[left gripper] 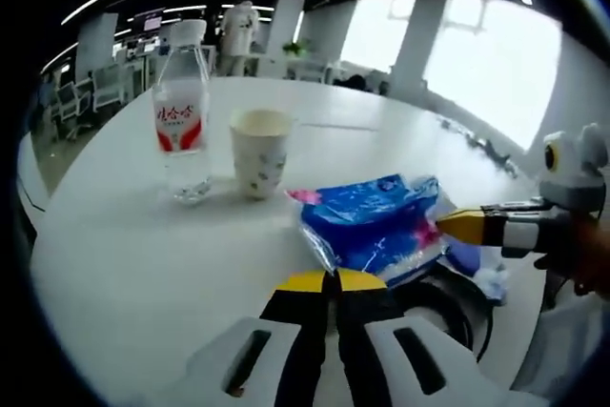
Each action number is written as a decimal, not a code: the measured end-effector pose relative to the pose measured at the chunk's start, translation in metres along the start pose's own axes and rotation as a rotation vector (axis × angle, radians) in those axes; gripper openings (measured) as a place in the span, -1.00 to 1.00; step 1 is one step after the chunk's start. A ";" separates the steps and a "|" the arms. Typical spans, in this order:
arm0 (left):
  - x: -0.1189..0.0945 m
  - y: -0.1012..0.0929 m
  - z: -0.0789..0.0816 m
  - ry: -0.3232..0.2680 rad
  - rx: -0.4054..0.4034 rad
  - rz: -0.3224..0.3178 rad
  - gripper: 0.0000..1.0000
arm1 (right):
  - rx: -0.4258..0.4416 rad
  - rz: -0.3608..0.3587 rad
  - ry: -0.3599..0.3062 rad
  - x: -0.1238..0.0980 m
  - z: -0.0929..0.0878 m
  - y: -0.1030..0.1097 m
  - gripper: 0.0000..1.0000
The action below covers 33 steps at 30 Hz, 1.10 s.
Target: Arrange the tabletop items into an orderly group along one side of the table until the central work area is clear of visible clutter.
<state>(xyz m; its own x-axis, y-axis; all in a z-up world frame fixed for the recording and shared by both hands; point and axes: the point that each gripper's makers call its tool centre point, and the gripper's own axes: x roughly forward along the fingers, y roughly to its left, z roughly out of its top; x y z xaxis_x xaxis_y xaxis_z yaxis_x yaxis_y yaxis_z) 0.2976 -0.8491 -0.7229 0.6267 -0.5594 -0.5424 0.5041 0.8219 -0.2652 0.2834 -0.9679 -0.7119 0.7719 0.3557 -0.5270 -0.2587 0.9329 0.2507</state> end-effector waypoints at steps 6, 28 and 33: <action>-0.006 -0.012 0.008 0.007 -0.067 -0.031 -0.99 | -0.023 0.003 -0.019 -0.012 0.013 -0.002 -1.00; -0.019 -0.053 0.059 -0.034 -0.016 -0.071 -0.98 | -0.007 0.058 -0.044 -0.049 0.059 -0.018 -1.00; -0.015 -0.063 0.067 -0.027 0.002 -0.070 -0.98 | -0.010 0.062 -0.039 -0.053 0.066 -0.027 -1.00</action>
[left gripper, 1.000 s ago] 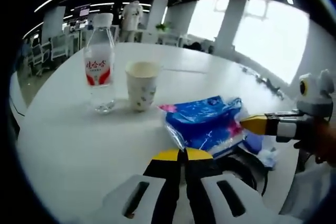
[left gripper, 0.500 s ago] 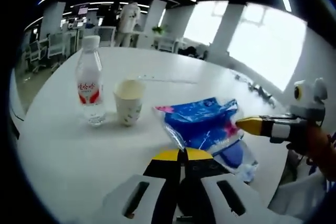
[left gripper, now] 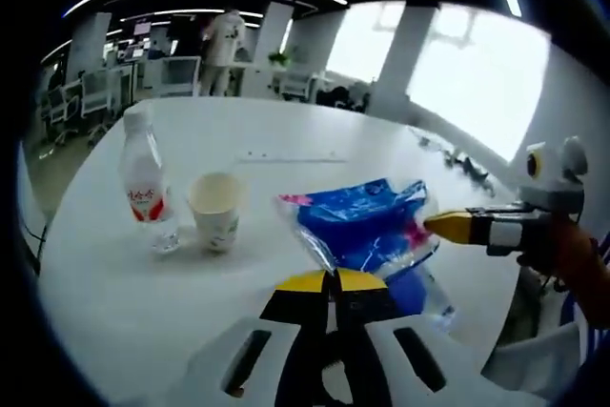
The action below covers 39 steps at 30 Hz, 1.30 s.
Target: Arrange the tabletop items into an orderly group along one side of the table until the central work area is clear of visible clutter.
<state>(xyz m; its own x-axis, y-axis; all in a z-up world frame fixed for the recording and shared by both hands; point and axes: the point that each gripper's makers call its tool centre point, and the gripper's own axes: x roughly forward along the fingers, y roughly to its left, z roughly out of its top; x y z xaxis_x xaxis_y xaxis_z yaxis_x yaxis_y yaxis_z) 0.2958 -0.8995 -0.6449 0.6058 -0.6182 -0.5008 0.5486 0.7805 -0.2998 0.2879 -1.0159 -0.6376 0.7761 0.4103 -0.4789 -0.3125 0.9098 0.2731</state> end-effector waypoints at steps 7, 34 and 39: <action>0.012 -0.016 0.013 -0.007 0.006 -0.015 -0.98 | -0.005 -0.009 -0.005 -0.010 0.011 -0.017 -1.00; 0.078 -0.050 0.029 -0.002 0.005 -0.069 -0.98 | 0.032 -0.074 -0.020 -0.014 0.025 -0.089 -1.00; 0.091 -0.056 0.028 -0.010 -0.008 -0.080 -0.98 | 0.042 -0.100 -0.033 -0.014 0.025 -0.104 -1.00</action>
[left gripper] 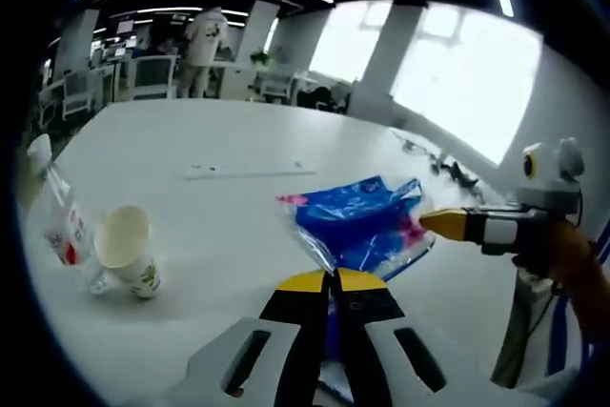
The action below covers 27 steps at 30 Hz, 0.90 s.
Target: Arrange the tabletop items into an orderly group along one side of the table until the central work area is clear of visible clutter.
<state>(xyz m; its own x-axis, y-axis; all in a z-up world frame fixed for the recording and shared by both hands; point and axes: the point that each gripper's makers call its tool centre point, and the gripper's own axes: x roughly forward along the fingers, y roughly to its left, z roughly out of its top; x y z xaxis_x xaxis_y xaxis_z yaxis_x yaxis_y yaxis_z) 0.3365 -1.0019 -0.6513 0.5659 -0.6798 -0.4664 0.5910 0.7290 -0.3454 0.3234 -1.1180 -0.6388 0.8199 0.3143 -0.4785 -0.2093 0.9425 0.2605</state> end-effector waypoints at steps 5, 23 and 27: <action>0.014 -0.003 -0.003 -0.008 -0.007 -0.008 -0.98 | 0.012 -0.017 -0.009 0.002 -0.001 -0.012 -1.00; 0.057 -0.012 -0.003 -0.061 -0.072 -0.036 -0.98 | 0.042 -0.081 -0.036 0.011 -0.008 -0.057 -1.00; 0.067 -0.014 -0.001 -0.074 -0.073 -0.036 -0.98 | 0.035 -0.095 -0.045 0.014 -0.008 -0.065 -1.00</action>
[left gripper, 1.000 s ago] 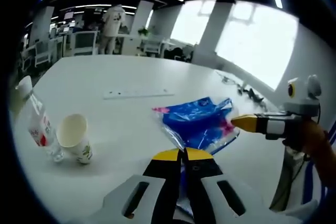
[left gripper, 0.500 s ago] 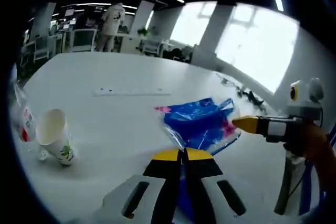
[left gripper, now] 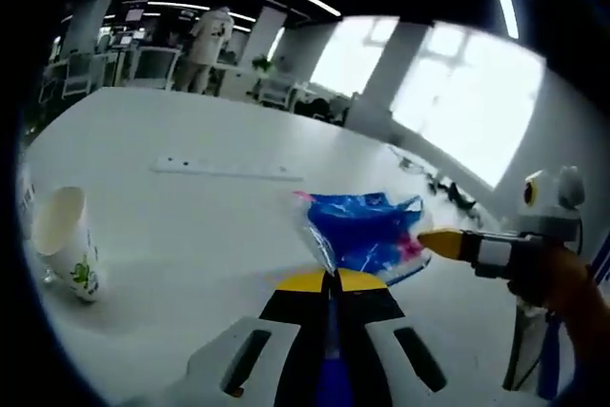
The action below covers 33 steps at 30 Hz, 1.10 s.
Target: Arrange the tabletop items into an orderly group along one side of the table until the central work area is clear of visible clutter.
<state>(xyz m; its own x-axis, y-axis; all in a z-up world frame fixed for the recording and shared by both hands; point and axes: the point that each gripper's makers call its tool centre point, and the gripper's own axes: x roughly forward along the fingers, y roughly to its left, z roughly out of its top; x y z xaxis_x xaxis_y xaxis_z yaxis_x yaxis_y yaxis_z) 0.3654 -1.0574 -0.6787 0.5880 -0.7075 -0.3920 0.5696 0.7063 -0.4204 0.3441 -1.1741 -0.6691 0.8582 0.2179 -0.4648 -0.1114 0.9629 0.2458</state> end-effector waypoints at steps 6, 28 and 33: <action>0.016 -0.001 -0.004 0.000 -0.014 0.005 -0.98 | 0.008 -0.026 -0.003 0.006 -0.003 -0.016 -1.00; 0.058 0.015 -0.024 0.016 -0.127 0.032 -0.97 | 0.040 -0.053 0.008 0.041 -0.015 -0.047 -1.00; 0.062 0.018 -0.035 0.057 -0.165 0.032 -0.97 | 0.036 -0.061 0.035 0.047 -0.026 -0.054 -1.00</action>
<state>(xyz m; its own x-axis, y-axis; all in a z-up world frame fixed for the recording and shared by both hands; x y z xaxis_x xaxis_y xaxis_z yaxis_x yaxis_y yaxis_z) 0.3923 -1.0898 -0.7390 0.5683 -0.6883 -0.4508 0.4464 0.7182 -0.5338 0.3775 -1.2113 -0.7265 0.8447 0.1651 -0.5091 -0.0408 0.9683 0.2464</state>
